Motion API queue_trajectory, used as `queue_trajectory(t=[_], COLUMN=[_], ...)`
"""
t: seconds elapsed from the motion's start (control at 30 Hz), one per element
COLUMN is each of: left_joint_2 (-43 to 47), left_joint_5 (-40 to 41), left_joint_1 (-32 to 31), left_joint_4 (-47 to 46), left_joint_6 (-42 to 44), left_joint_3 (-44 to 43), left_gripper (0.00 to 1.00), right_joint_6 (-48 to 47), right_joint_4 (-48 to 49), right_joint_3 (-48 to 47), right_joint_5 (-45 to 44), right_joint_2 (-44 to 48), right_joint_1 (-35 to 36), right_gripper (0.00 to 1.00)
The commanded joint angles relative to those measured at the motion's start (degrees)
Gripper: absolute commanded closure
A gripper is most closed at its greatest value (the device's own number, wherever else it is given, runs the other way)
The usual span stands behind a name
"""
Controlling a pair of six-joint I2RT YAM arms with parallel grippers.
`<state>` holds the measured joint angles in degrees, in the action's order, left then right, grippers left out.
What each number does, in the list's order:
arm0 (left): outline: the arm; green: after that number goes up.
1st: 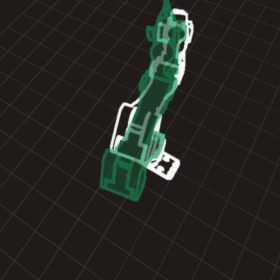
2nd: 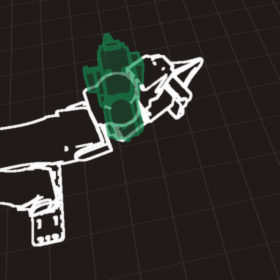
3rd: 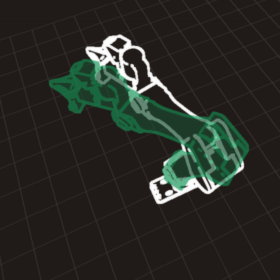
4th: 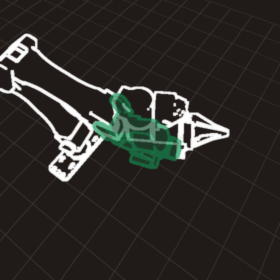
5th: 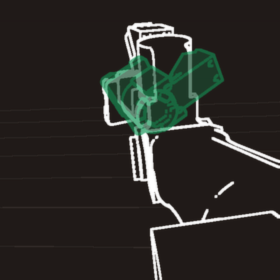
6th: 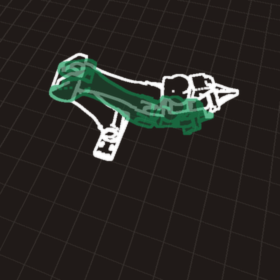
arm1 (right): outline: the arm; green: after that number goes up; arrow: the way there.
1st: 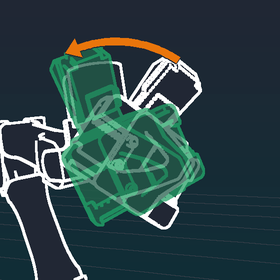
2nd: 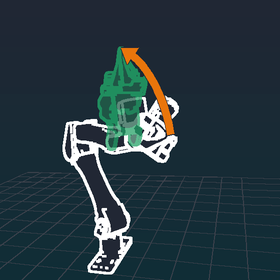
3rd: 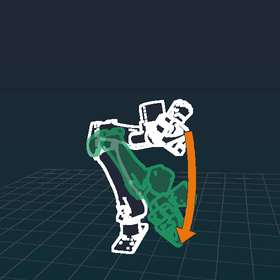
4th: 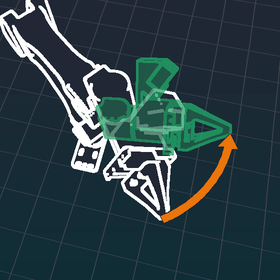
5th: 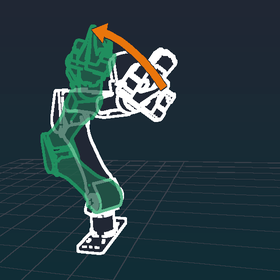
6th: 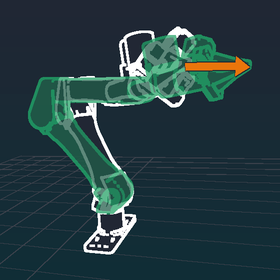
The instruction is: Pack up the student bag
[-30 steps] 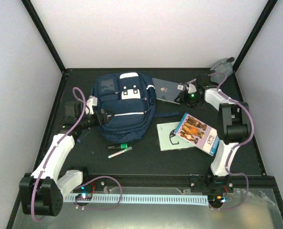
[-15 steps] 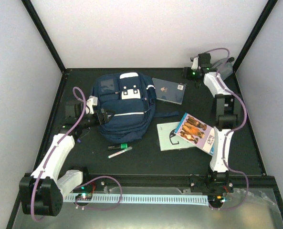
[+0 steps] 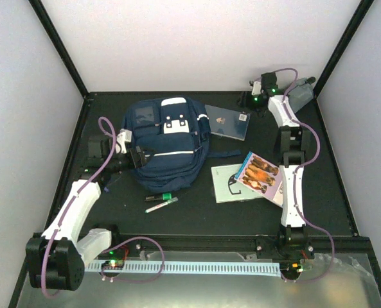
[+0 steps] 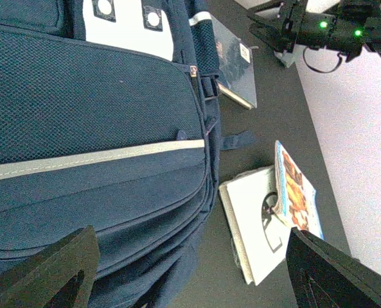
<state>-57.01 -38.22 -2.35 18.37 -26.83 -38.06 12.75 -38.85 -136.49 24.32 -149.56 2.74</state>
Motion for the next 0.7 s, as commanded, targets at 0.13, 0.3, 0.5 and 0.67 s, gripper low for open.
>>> queue_trajectory(t=[0.13, 0.3, 0.5, 0.67], left_joint_2=[-1.0, -0.3, 0.5, 0.4], left_joint_5=[-1.0, -0.8, -0.3, -0.5], left_joint_1=[-0.4, -0.5, -0.5, -0.5], left_joint_4=[-0.6, -0.3, 0.3, 0.0], left_joint_6=[-0.3, -0.1, 0.4, 0.3], left_joint_3=[-0.4, 0.0, 0.2, 0.5], left_gripper=[0.17, 0.17, 0.17, 0.17], right_joint_6=[-4.3, -7.1, -10.7, -7.4], right_joint_4=[-9.7, -13.9, -11.7, -7.3], right_joint_3=[7.8, 10.1, 31.2, 43.2], right_joint_5=[3.9, 2.3, 5.1, -4.0], right_joint_2=[2.7, 5.1, 21.5, 35.4], right_joint_1=[0.0, 0.7, 2.3, 2.0], right_gripper=[0.36, 0.38, 0.4, 0.38])
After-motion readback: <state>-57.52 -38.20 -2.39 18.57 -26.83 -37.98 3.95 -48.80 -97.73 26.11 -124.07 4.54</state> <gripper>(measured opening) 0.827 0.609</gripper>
